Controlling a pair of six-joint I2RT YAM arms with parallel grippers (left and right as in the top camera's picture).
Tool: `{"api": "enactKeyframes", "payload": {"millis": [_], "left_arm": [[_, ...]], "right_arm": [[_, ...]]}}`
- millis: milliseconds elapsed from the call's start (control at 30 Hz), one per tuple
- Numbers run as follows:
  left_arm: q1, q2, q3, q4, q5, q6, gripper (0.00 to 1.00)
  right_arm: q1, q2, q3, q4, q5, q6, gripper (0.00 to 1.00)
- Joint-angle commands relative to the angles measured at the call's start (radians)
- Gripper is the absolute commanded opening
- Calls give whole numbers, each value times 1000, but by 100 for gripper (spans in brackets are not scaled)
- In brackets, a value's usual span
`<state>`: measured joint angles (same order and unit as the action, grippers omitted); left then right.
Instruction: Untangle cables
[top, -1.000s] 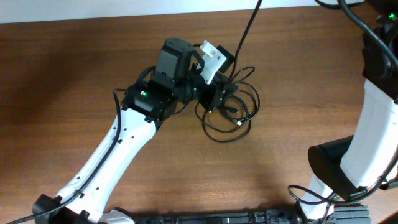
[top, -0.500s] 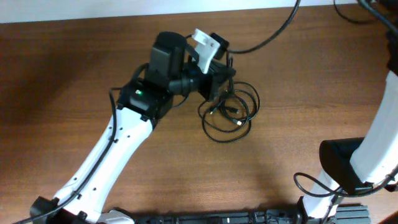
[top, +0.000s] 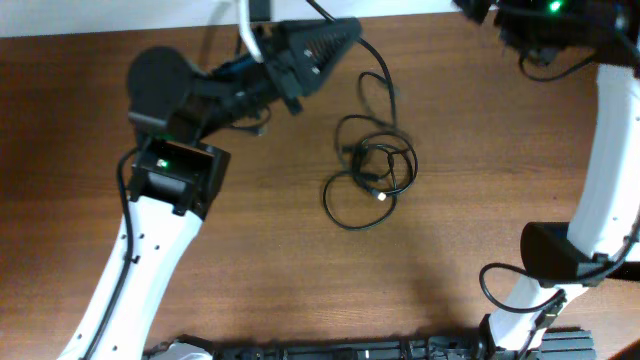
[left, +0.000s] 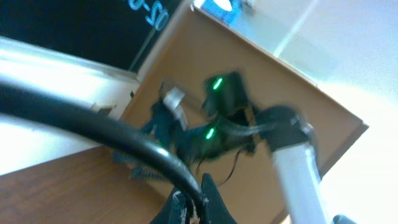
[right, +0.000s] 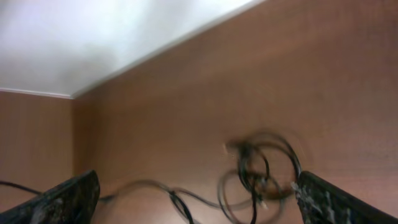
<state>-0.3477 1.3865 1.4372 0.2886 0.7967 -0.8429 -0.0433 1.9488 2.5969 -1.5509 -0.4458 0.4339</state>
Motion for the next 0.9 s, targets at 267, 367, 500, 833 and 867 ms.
{"api": "enactKeyframes", "payload": {"millis": [267,367,500,833,867], "left_arm": [[39,-19,15,24,-334,-293,0],[39,-19,15,87,-438,-373,0],[39,-19,15,121,-567,-373,0],[39,-20,15,406,-674,-426,0],[40,-20,15,399,-683,-425,0]], "right_arm": [[101,-5,-472,84,-224,-322,100],[119,-5,-529,123,-224,-322,100],[129,-5,-546,139,-224,-322,100],[249,46,-547,213,-105,-313,100],[268,58,-552,234,-89,-298,100]]}}
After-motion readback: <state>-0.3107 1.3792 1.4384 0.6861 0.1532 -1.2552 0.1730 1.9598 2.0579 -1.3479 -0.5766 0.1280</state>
